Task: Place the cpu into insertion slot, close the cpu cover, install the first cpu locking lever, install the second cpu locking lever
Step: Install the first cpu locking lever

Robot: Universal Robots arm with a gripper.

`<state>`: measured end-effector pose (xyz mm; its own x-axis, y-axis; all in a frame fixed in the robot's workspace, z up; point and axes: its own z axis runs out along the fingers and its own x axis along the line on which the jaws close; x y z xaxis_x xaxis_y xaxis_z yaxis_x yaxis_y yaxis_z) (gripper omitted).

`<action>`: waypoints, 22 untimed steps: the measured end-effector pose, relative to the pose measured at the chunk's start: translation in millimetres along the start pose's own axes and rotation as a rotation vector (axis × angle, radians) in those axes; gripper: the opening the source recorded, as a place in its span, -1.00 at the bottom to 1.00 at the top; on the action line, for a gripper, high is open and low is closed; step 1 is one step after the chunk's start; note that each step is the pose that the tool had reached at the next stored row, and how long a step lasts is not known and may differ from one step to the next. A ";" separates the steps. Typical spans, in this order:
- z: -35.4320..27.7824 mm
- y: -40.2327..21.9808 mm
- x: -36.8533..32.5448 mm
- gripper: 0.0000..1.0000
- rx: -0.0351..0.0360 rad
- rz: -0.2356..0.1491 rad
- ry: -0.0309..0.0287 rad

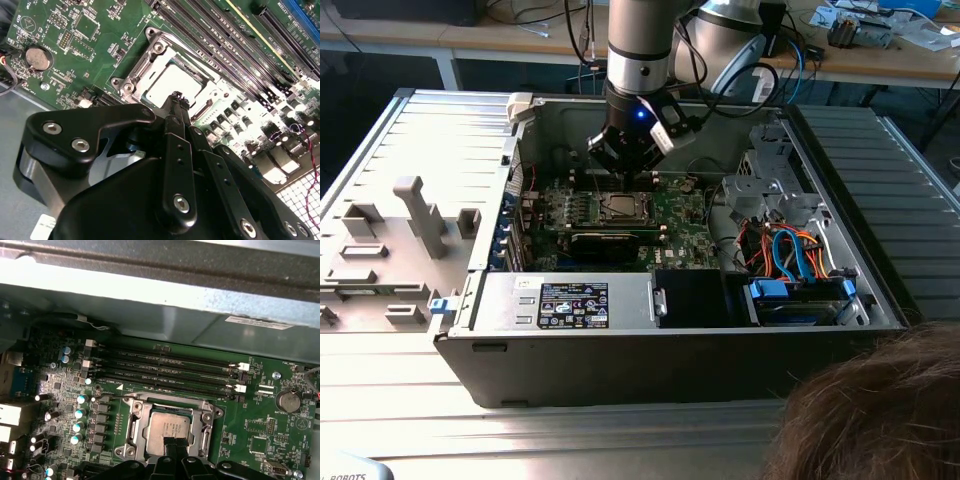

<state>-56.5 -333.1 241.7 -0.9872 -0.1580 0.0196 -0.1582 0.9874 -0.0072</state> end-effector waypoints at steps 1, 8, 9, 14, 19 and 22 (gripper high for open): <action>0.0 0.0 0.0 -0.79 0.0001 -0.002 0.0000; 0.0 0.0 0.0 -0.79 0.0003 -0.016 -0.0001; 0.0 0.0 0.0 -0.79 0.0003 -0.018 -0.0001; 0.0 0.0 0.0 -0.79 0.0005 -0.029 -0.0002; 0.0 0.0 0.0 -0.79 0.0007 -0.037 -0.0003; 0.0 0.0 0.0 -0.79 0.0008 -0.042 -0.0003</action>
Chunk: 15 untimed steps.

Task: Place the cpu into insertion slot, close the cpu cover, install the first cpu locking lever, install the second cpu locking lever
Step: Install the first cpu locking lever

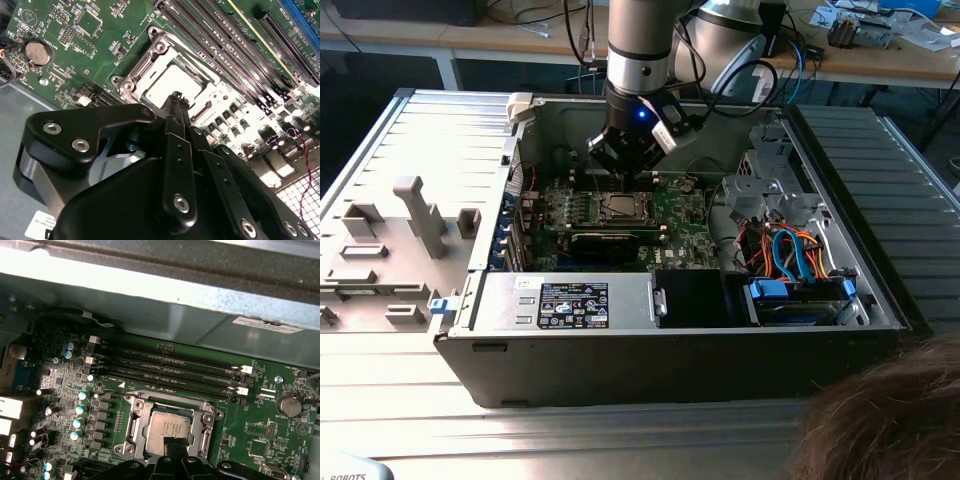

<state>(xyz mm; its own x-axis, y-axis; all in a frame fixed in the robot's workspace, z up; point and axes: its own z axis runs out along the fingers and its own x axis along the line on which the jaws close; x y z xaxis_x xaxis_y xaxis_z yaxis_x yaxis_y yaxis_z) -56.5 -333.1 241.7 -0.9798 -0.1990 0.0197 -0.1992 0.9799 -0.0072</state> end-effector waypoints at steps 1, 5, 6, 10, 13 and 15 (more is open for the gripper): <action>0.0 0.0 0.0 -0.79 0.0001 -0.001 0.0000; 0.0 0.0 0.0 -0.79 0.0002 -0.012 -0.0001; 0.0 0.0 0.0 -0.79 0.0003 -0.013 -0.0001; 0.0 0.0 0.0 -0.79 0.0004 -0.020 -0.0002; 0.0 0.0 0.0 -0.79 0.0005 -0.025 -0.0002; 0.0 0.0 0.0 -0.79 0.0006 -0.032 -0.0003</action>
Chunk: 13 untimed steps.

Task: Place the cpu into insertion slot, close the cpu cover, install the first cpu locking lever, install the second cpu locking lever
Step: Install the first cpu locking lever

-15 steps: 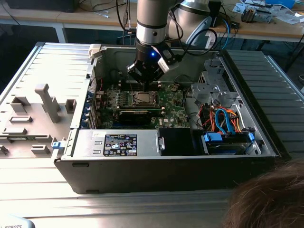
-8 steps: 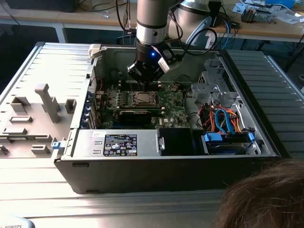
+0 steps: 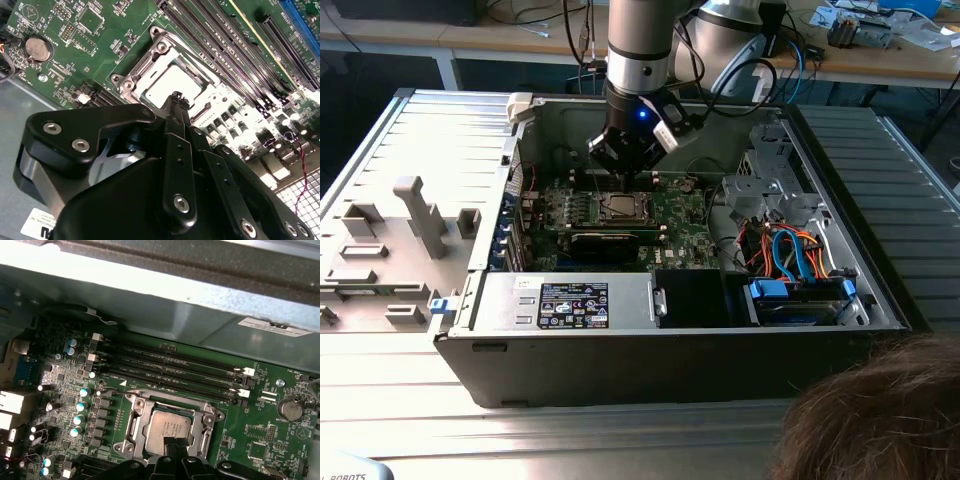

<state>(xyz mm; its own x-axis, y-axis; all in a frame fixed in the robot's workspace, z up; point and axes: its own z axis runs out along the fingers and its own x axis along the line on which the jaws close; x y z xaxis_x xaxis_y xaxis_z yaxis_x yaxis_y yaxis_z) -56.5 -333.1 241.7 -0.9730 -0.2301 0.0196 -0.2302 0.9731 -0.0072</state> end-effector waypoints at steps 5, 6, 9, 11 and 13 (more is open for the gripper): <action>0.0 0.0 0.0 -0.79 0.0002 -0.011 -0.0001; 0.0 0.0 0.0 -0.79 0.0002 -0.012 -0.0001; 0.0 0.0 0.0 -0.79 0.0004 -0.018 -0.0001; 0.0 0.0 0.0 -0.79 0.0005 -0.023 -0.0001; 0.0 0.0 0.0 -0.79 0.0006 -0.028 -0.0002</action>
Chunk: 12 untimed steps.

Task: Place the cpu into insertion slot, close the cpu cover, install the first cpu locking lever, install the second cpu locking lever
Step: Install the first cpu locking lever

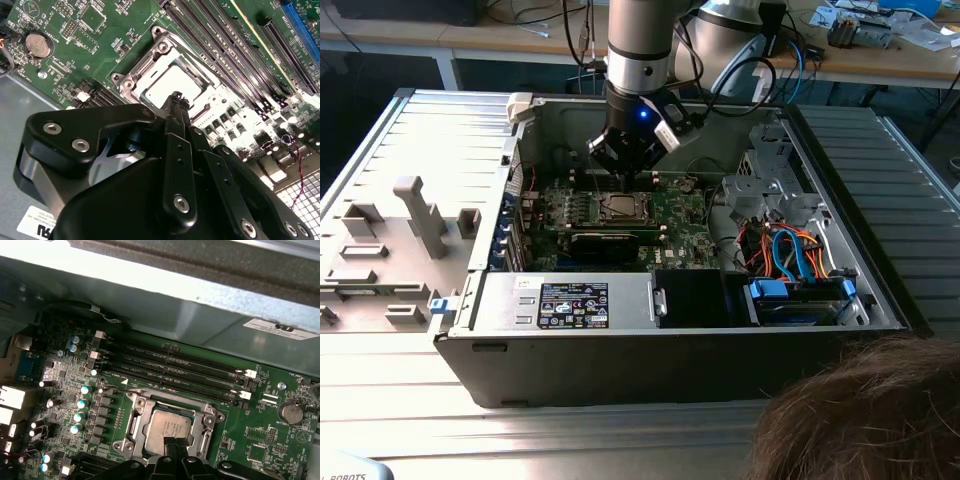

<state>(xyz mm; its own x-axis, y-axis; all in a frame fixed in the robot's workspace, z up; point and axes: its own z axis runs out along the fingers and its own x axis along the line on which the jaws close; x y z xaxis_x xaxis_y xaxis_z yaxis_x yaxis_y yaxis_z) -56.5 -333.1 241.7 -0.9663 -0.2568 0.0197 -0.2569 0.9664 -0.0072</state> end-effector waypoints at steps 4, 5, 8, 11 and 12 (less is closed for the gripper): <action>0.0 0.0 0.0 -0.79 0.0001 -0.006 0.0000; 0.0 0.0 0.0 -0.79 0.0002 -0.008 -0.0001; 0.0 0.0 0.0 -0.79 0.0002 -0.012 -0.0001; 0.0 0.0 0.0 -0.79 0.0003 -0.018 -0.0002; 0.0 0.0 0.0 -0.79 0.0004 -0.019 -0.0001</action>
<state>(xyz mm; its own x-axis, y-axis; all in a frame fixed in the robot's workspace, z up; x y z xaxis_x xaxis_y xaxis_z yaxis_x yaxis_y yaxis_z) -56.5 -333.1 241.7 -0.9613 -0.2748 0.0197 -0.2750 0.9614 -0.0072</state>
